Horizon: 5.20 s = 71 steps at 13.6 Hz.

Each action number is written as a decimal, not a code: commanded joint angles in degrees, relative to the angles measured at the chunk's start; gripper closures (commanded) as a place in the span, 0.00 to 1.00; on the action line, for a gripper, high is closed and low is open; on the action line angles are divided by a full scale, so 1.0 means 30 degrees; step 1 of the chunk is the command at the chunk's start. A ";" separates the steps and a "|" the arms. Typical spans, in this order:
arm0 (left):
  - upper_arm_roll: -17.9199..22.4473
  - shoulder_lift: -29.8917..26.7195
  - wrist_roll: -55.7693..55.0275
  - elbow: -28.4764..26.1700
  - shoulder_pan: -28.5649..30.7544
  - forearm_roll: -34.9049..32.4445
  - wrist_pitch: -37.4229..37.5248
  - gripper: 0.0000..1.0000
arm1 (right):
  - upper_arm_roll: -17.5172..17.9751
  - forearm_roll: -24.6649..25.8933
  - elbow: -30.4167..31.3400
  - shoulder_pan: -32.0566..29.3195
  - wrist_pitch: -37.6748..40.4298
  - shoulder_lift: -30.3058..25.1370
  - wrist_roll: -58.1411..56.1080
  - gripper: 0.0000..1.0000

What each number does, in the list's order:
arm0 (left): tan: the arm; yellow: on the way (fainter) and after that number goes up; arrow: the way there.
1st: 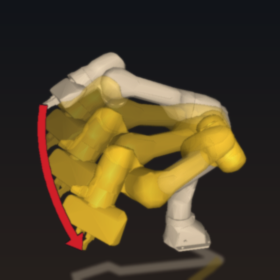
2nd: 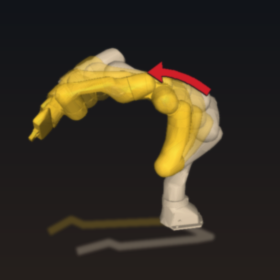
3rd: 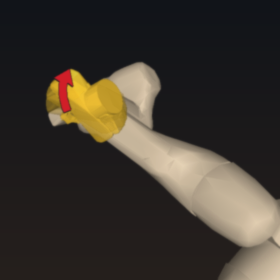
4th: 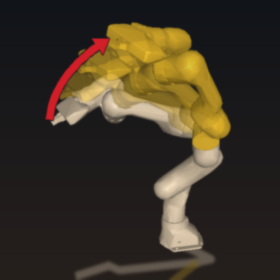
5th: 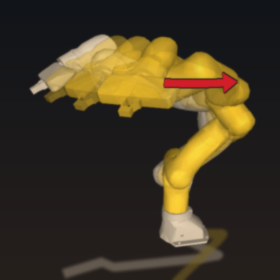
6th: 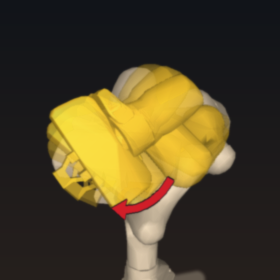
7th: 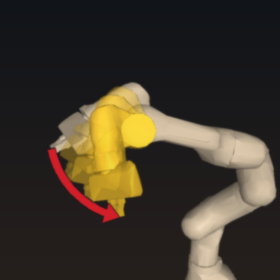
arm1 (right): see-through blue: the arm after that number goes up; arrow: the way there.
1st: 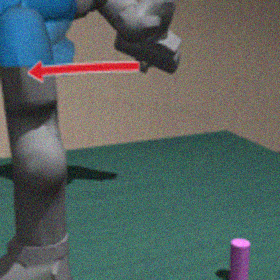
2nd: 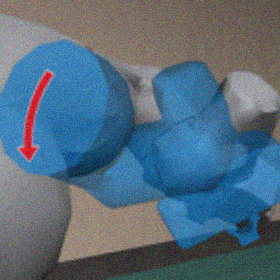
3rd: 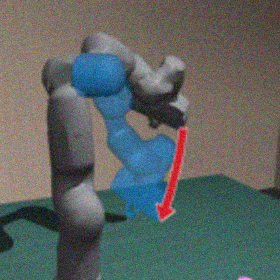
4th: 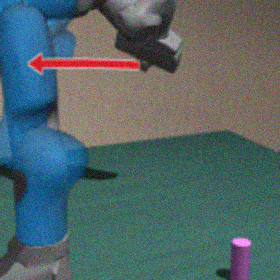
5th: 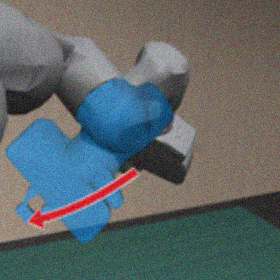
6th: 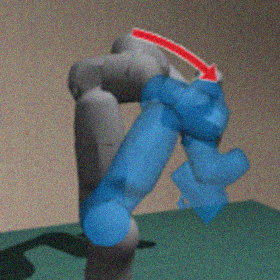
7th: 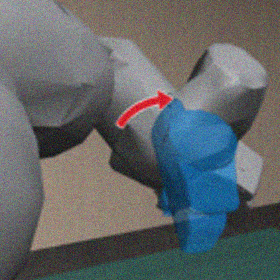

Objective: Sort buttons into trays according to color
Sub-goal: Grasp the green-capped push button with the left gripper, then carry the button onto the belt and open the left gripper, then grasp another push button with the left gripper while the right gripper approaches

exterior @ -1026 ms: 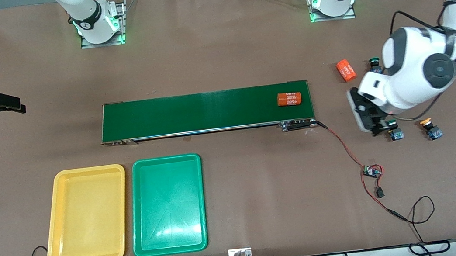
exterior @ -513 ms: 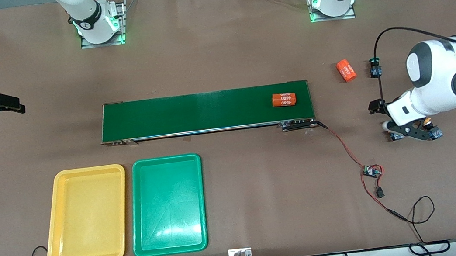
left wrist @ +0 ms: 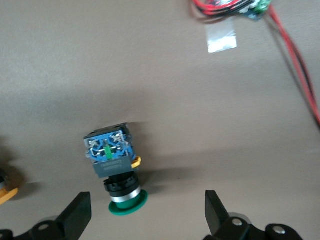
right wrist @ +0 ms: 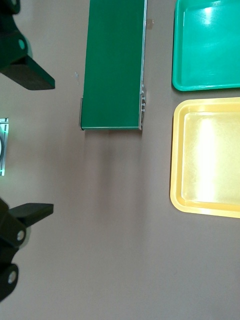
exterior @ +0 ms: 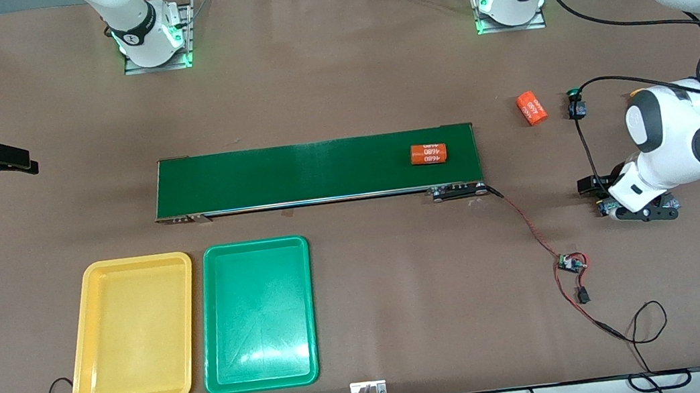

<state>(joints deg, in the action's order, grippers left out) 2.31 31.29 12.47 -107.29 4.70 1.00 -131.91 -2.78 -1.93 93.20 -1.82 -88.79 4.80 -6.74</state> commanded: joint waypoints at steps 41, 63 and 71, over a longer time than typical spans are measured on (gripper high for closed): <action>-0.7100 -0.3285 -0.5269 -0.2380 -0.3970 0.0752 0.2428 0.99 | 0.0019 -0.0440 0.0953 -0.0095 0.0065 -0.0368 -0.0243 0.00; -0.5166 -0.3961 -0.5270 -0.1502 0.3932 -0.1826 0.3170 0.00 | 0.0341 -0.0118 0.3469 0.1633 -0.0021 -0.2883 0.2832 0.00; -0.4961 0.1048 -0.3339 0.2395 0.7894 -0.3291 0.0909 0.00 | 0.3265 -0.0177 0.9563 0.0813 -0.4706 -0.6315 0.4497 0.00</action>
<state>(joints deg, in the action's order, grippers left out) -12.05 30.46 0.22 -103.19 27.67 -7.27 -127.97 3.19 -2.38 117.46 2.06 -99.31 -11.39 3.48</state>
